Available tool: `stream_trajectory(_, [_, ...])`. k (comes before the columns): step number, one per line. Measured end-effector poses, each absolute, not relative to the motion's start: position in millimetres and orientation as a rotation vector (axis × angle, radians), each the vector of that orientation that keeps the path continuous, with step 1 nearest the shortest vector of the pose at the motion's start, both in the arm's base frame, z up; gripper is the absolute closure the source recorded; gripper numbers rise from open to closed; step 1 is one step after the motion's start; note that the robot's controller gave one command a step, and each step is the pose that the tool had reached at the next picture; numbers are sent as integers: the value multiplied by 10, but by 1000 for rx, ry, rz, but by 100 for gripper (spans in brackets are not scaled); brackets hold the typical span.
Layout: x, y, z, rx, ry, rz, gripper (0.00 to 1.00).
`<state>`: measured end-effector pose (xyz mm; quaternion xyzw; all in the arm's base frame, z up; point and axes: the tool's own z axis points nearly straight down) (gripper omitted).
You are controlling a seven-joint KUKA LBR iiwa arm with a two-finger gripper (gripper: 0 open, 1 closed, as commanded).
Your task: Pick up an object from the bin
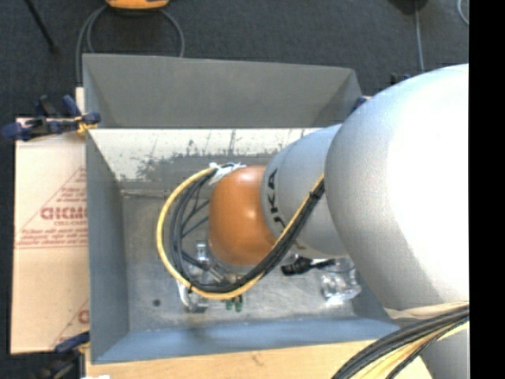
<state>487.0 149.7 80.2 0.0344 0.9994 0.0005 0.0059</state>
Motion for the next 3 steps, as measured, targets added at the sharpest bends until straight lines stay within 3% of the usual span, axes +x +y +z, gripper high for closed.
stream_trajectory(2, [4932,1359,1889,85,3133,4,100])
stream_trajectory(3, [6229,1136,1439,206,3128,2,100])
